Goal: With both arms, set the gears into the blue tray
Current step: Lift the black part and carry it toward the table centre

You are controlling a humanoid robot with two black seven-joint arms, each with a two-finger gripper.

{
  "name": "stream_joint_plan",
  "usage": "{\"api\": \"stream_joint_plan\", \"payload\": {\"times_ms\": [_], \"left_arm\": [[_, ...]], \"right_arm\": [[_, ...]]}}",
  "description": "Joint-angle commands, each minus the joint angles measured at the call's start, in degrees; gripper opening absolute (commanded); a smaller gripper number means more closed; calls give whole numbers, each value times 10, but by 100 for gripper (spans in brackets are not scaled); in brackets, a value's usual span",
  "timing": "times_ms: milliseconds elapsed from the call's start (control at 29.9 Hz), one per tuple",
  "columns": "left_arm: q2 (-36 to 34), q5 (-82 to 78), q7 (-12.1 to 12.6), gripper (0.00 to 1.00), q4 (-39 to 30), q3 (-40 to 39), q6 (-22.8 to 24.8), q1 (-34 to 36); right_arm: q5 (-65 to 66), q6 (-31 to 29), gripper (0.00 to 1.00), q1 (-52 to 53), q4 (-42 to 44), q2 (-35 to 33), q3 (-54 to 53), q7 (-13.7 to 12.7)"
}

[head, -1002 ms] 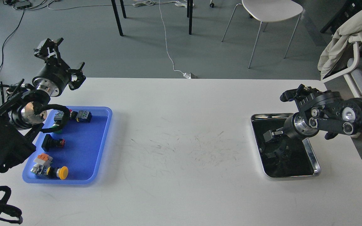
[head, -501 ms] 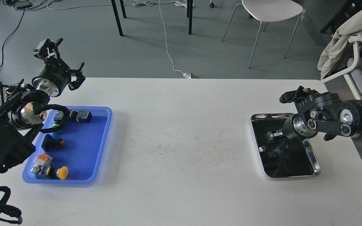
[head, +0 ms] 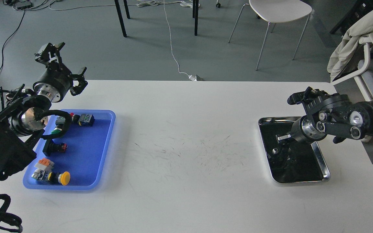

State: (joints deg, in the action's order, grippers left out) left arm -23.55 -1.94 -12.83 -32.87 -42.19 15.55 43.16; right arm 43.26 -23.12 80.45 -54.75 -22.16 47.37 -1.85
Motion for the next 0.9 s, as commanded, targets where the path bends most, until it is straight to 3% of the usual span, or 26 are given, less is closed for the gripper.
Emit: {"api": "stream_joint_plan", "payload": {"times_ms": [0, 367, 568, 735, 868], "left_arm": [[-1, 0, 0, 98, 0, 0, 0, 0], [-4, 0, 0, 98, 0, 0, -1, 0], [-4, 0, 0, 98, 0, 0, -3, 0], [-4, -1, 1, 98, 0, 4, -3, 1], [-8, -1, 1, 98, 0, 3, -3, 1]], "right_arm": [[1, 0, 2, 5, -3, -2, 0, 0], [-11, 4, 2, 131, -88, -38, -23, 4], [-86, 29, 2, 149, -130, -25, -95, 26], [-189, 71, 2, 145, -130, 44, -127, 31], [-201, 110, 2, 122, -117, 113, -142, 63]]}}
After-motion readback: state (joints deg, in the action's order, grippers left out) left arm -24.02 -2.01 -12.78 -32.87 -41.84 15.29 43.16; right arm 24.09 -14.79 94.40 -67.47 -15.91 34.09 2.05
